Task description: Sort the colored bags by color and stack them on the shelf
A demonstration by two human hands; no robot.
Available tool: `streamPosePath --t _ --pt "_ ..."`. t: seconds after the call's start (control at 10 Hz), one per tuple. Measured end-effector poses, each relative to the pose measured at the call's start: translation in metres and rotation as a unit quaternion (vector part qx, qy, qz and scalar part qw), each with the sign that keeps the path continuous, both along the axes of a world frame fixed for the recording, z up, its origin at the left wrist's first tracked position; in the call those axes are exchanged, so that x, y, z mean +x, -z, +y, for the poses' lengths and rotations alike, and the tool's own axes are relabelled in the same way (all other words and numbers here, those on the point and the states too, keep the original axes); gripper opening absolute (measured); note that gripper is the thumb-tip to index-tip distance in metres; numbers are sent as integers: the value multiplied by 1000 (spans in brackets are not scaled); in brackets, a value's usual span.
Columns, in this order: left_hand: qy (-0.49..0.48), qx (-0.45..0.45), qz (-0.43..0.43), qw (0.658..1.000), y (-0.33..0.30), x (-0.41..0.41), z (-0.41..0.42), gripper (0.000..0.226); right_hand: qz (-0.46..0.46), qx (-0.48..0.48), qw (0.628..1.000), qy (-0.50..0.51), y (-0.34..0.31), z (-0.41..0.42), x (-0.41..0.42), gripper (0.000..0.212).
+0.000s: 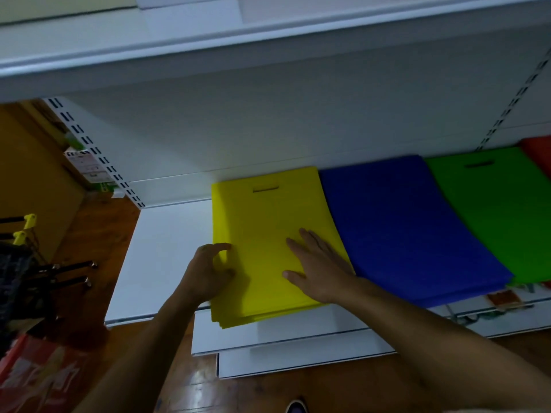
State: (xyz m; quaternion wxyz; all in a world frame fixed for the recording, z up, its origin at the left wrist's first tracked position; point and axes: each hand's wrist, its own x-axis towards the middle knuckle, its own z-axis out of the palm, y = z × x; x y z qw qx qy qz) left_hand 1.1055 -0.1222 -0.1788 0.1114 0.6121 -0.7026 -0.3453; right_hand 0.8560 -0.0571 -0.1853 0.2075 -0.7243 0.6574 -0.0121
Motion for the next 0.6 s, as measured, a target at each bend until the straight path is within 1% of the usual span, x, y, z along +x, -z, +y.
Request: streamPosePath --t 0.1,0.2,0.3,0.4,0.5,0.6 --pt "6 -11 -9 1000 5 -3 0 59 20 8 1000 -12 6 0 -4 73" --pt "8 -15 -22 1000 8 -4 0 57 25 3 1000 -10 10 0 -4 74" --pt "16 -12 -27 999 8 -5 0 57 29 -6 1000 -10 13 1 -3 82" --pt "18 1 -39 999 5 -7 -1 58 20 -1 1000 -6 11 1 -4 77" --pt "20 -1 -81 997 5 -8 -4 63 -18 -6 1000 7 5 0 -5 74" --pt "20 -54 -136 989 -4 -16 -7 62 -74 -13 997 34 -9 -4 -9 72"
